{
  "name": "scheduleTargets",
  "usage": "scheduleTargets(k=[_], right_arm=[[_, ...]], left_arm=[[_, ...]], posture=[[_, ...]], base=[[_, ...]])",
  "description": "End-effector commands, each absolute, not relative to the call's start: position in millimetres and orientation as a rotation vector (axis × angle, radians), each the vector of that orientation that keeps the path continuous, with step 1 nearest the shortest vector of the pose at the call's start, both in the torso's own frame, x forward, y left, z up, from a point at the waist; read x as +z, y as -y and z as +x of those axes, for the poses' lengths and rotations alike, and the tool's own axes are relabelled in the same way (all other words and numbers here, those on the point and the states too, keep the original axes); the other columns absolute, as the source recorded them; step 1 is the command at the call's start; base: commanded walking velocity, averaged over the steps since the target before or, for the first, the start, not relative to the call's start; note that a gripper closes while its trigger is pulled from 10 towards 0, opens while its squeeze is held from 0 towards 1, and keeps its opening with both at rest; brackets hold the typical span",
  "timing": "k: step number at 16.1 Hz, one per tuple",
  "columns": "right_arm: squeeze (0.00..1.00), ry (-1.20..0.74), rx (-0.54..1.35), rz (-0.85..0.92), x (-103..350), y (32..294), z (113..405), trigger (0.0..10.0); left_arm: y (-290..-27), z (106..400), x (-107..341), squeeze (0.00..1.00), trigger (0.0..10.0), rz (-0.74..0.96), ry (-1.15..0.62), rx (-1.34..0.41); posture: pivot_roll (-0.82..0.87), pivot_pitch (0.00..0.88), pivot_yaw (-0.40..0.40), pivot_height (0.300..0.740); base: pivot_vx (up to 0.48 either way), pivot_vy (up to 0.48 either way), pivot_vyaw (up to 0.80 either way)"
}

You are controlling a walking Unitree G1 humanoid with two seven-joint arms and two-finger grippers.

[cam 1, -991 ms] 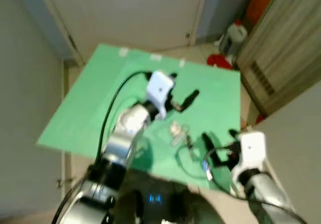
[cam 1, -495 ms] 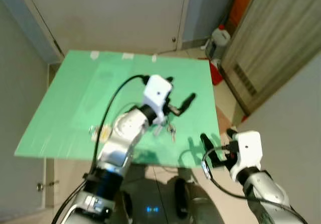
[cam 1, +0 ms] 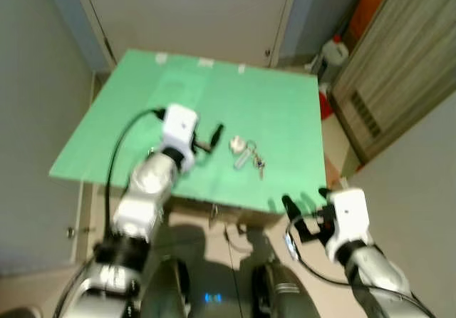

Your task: Hang keys on a hook

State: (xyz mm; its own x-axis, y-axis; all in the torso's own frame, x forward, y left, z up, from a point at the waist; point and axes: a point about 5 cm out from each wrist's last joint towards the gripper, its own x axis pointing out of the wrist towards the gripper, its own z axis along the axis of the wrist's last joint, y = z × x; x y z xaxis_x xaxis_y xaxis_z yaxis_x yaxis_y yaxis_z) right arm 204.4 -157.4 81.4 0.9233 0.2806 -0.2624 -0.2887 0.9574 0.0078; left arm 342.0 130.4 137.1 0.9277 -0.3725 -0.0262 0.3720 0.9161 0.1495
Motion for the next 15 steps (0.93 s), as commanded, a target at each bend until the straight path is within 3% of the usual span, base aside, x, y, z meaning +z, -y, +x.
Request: scheduleTargets(k=[1, 7, 15], right_arm=[[0.0, -0.275, 0.292, -0.043, 83, 161, 201, 10.0], [0.0, -0.293, 0.28, -0.049, 84, 164, 188, 10.0], [0.0, -0.309, 0.242, -0.021, 82, 157, 175, 10.0]], left_arm=[[-137, 348, 141, 0.0, 10.0, 0.154, 0.018, -0.351], [-135, 363, 132, 0.0, 10.0, 0.168, -0.036, -0.405], [-110, 371, 128, 0.0, 10.0, 0.216, -0.069, -0.582]], posture=[[-0.21, 0.25, -0.068, 0.691], [-0.26, 0.275, -0.072, 0.691], [-0.29, 0.317, -0.024, 0.691]], base=[[0.0, 0.0, 0.0], [0.0, 0.0, 0.0], [0.0, 0.0, 0.0]])
